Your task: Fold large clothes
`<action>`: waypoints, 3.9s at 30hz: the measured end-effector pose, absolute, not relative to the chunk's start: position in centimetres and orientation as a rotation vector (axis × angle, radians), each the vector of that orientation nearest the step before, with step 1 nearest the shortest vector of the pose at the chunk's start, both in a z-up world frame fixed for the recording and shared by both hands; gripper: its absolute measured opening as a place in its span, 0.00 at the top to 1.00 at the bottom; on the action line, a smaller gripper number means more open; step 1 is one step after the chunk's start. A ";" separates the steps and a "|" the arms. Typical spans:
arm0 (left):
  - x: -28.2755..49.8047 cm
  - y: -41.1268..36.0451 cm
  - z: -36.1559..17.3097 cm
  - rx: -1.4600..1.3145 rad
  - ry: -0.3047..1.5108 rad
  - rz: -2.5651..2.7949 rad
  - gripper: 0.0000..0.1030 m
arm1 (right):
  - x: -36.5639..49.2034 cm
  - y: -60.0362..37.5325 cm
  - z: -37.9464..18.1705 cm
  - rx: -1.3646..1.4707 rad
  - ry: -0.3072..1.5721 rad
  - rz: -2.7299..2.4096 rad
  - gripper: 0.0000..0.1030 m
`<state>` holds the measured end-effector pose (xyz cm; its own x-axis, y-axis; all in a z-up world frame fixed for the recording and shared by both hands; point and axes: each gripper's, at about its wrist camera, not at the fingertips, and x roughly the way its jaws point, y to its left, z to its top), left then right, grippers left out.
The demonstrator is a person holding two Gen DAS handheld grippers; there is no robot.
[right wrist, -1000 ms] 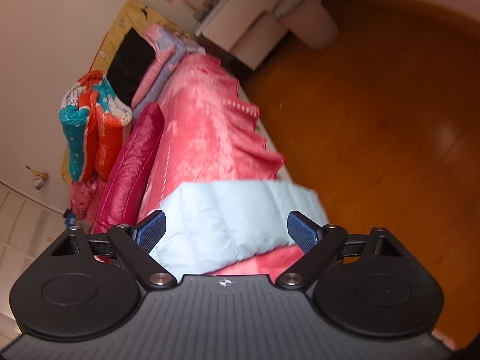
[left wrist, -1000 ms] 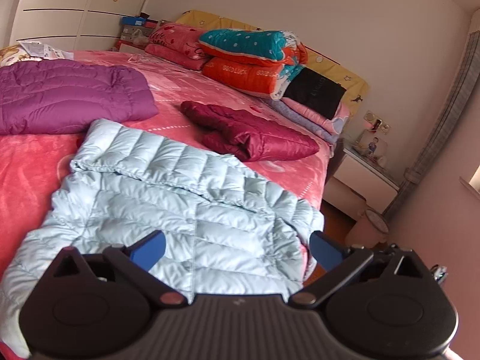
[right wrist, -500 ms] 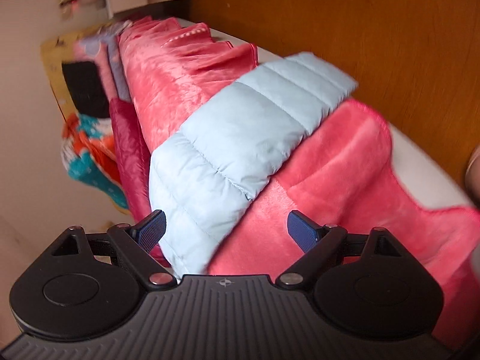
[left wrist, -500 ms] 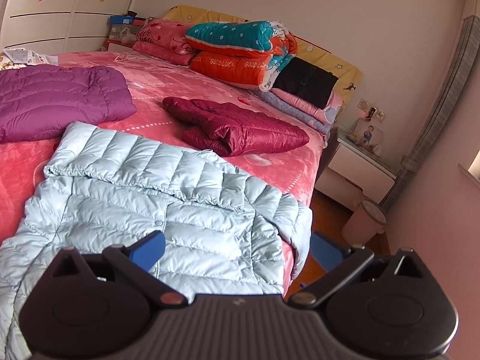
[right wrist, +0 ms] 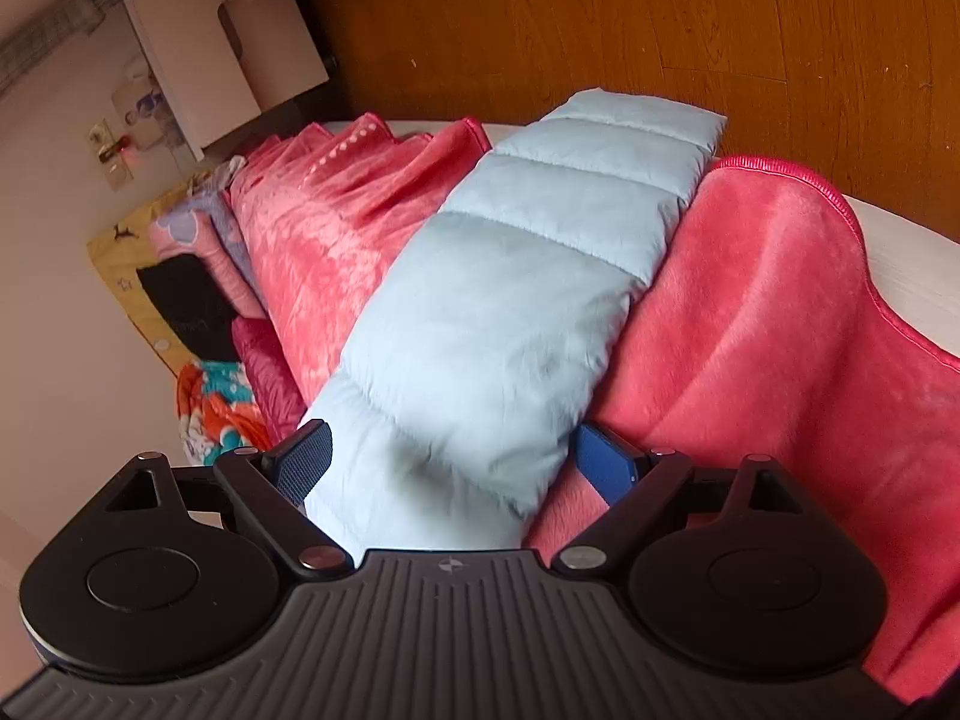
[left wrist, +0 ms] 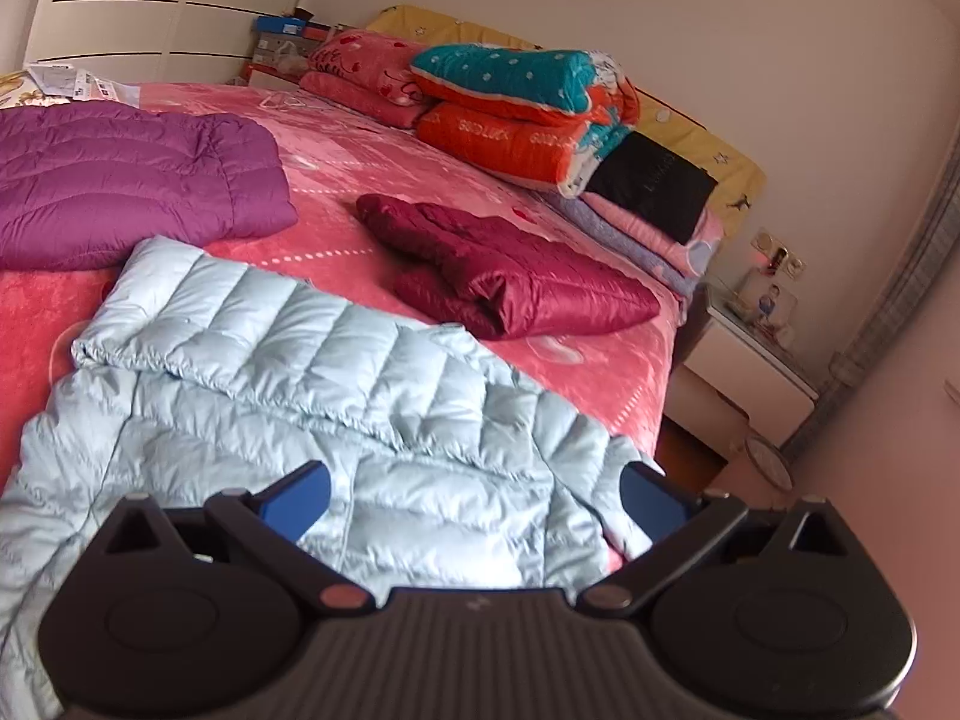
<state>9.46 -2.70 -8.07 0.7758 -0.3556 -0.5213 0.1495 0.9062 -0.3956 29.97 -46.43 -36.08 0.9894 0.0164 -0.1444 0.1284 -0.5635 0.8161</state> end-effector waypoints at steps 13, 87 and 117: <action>14.7 1.7 -11.7 -0.380 0.615 -0.173 0.01 | 32.7 -48.6 -35.6 2.075 0.062 -0.230 0.36; 22.9 15.8 -16.2 -0.647 0.410 -0.294 0.01 | 43.6 -16.7 -12.7 -0.060 0.504 0.437 0.15; 26.6 12.8 -20.4 -0.347 0.595 -0.210 0.01 | 46.6 -25.0 -16.2 -0.006 0.480 0.067 0.01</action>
